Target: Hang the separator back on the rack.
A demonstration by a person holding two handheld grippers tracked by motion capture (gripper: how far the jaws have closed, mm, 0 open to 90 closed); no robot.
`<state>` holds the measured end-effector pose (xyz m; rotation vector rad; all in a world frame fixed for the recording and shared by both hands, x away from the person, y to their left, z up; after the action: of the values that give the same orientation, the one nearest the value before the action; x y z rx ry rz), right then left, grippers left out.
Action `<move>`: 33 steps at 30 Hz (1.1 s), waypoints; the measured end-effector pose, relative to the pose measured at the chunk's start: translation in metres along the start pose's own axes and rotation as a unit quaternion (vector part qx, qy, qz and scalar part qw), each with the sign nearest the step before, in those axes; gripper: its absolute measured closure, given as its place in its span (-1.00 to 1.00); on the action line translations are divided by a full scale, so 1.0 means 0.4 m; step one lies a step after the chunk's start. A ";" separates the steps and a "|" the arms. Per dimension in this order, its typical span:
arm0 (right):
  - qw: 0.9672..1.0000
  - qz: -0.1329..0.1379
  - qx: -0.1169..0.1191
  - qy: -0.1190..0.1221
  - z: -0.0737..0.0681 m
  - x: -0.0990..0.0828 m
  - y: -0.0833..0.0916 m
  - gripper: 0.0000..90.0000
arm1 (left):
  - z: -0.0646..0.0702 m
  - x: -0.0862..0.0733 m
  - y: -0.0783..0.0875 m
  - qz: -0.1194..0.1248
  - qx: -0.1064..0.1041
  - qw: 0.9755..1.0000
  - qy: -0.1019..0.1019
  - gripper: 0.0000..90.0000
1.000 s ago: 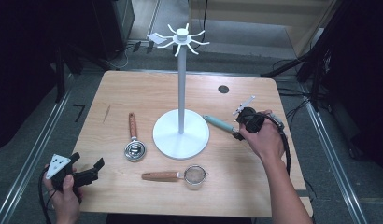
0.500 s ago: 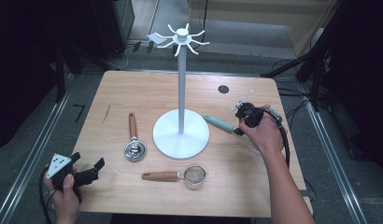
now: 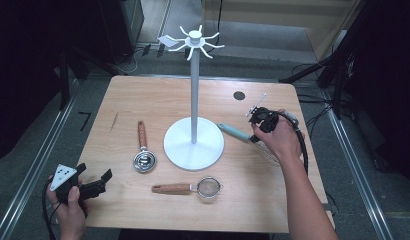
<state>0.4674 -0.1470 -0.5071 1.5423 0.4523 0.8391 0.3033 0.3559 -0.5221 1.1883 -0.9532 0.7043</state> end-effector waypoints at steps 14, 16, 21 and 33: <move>0.997 -0.028 -0.012 0.073 -0.026 0.058 -0.061 0.32 | -0.002 0.000 0.000 0.001 -0.001 1.000 0.006 -1.00; 0.996 -0.035 -0.011 0.083 -0.029 0.065 -0.069 0.34 | -0.002 0.000 0.000 0.001 -0.001 1.000 0.006 -1.00; 0.995 -0.039 -0.011 0.090 -0.034 0.077 -0.087 0.39 | -0.003 0.000 0.001 0.000 -0.001 1.000 0.007 -1.00; 0.994 -0.064 -0.008 0.093 -0.027 0.070 -0.126 0.54 | -0.003 0.000 0.000 0.000 -0.001 1.000 0.009 -1.00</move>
<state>0.4872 -0.1115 -0.5494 1.4108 0.6701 0.8876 0.3037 0.3572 -0.5221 1.1790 -0.9388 0.7135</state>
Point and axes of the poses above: each handheld gripper's, and its own axes: y roughly backward along the jaws, x roughly out of its top, z roughly to its right, the point moved 9 cm from there along -y, roughly forward along the jaws, and after that the axes turned 4 degrees about -y, right-handed, at the moved point
